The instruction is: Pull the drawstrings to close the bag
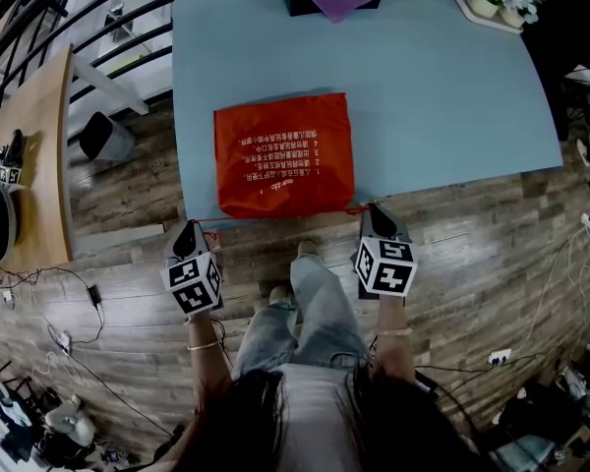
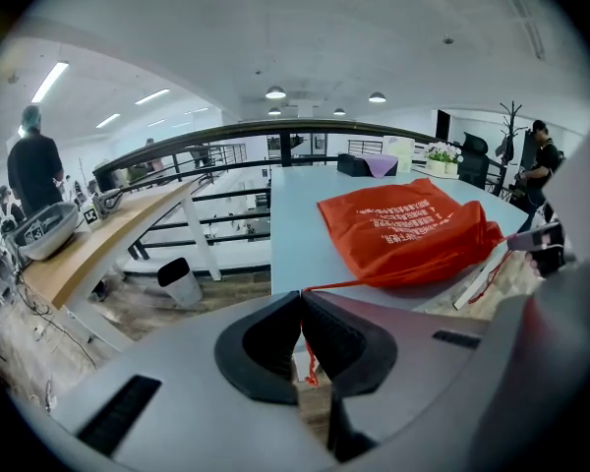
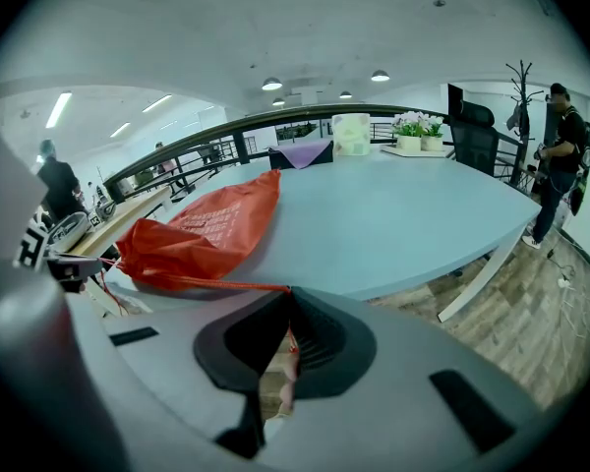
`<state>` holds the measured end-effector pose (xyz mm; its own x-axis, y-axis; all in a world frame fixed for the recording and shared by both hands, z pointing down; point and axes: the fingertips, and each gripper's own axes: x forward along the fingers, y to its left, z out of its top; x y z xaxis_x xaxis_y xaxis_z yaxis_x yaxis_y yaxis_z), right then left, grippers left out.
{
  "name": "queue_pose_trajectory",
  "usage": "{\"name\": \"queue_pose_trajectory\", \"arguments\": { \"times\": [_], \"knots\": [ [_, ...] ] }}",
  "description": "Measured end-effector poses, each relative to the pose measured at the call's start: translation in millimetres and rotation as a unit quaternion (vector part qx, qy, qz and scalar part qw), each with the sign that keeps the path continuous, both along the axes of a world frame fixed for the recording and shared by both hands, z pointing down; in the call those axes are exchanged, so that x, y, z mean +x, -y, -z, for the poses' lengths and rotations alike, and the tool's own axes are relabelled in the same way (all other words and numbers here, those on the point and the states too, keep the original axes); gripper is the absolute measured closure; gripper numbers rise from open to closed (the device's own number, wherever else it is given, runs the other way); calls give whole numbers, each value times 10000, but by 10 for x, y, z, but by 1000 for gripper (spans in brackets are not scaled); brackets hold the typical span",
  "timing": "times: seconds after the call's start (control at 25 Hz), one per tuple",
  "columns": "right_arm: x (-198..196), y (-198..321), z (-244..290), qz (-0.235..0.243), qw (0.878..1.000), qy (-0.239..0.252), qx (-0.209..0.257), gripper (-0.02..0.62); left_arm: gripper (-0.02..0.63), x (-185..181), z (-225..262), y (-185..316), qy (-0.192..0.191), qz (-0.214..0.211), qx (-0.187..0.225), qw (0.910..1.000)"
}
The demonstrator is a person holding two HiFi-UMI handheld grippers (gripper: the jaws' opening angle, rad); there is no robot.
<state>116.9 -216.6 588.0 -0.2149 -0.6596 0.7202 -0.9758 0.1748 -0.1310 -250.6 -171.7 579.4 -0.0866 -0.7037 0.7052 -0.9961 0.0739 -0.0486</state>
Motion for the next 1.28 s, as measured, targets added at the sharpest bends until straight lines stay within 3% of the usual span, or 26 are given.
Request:
{"name": "queue_pose_trajectory", "arguments": {
  "times": [0.48,0.96,1.28],
  "knots": [
    [-236,-203,-82,211,9990,327,-234,566,584,213,-95,-197,-404,-673,-127,9968],
    [-681,-474,-189,936,9923,597,-541,565,584,628,-409,-441,-550,-1502,-789,9840],
    [-856,-655,-319,1405,9847,571,-855,565,583,810,-529,-507,-614,-1705,-978,9786]
  ]
}}
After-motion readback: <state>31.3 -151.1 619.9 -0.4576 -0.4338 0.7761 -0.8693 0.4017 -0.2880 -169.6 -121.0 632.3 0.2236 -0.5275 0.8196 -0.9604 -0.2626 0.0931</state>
